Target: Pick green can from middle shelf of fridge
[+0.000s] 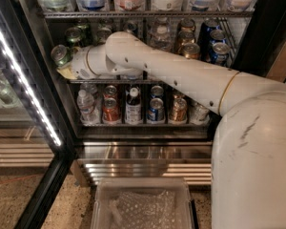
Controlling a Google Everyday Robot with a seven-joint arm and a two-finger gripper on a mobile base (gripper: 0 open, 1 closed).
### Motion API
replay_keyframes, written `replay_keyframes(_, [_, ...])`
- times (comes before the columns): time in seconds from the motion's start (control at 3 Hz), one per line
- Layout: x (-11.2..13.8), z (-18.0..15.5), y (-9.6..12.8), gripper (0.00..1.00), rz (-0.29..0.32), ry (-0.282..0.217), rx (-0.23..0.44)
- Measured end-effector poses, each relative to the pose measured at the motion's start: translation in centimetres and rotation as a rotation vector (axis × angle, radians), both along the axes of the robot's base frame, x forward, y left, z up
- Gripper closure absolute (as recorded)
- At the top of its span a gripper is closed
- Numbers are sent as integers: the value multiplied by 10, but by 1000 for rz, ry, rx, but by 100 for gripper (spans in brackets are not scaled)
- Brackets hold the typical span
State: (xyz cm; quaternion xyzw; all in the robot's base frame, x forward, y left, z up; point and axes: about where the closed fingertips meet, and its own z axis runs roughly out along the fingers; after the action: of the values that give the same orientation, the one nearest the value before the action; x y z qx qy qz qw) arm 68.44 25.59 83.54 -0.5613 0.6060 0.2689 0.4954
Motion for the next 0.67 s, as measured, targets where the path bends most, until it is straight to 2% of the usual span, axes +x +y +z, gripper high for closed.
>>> replay_keyframes(0.33, [-4,20,0,100,11,-89,7])
replay_keyframes(0.67, [-16,34,-12,100,-8,-199,35])
